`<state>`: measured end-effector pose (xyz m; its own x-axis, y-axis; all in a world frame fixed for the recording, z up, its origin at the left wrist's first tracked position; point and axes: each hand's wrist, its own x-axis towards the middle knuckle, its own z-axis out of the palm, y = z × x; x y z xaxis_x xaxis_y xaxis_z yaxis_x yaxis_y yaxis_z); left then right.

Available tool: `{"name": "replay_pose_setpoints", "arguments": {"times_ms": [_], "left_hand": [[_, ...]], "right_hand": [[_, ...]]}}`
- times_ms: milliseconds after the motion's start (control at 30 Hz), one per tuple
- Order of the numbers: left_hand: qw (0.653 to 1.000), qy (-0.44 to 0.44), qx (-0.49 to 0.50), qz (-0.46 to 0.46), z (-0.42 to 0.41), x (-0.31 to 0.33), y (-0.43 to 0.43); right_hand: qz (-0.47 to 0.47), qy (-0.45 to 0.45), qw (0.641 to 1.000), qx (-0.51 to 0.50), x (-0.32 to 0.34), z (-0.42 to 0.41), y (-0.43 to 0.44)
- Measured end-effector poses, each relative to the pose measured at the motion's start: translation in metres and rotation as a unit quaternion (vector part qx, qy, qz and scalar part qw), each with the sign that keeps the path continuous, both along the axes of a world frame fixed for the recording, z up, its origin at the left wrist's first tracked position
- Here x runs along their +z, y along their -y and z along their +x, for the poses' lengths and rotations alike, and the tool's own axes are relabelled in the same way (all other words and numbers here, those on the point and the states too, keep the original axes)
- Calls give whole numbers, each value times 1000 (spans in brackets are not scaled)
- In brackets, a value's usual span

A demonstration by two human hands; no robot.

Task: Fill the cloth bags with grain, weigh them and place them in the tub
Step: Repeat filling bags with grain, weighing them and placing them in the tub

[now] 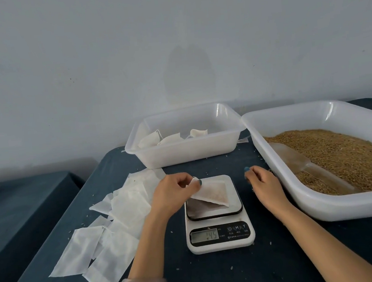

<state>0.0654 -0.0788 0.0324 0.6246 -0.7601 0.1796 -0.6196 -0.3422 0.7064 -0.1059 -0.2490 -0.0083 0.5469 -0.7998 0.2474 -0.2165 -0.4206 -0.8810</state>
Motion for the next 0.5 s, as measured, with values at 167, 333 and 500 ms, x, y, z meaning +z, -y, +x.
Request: {"name": "replay_pose_setpoints", "arguments": {"times_ms": [167,333,500], "left_hand": [[1000,-8,-9,11,8,2,-12],[993,92,32,63,31,18,-36],[985,150,14,88,57,50,-37]], "right_hand": [[2,3,1000,3,0,0,1],[4,10,1000,10,0,-1,1],[14,16,1000,12,-1,0,1]]}}
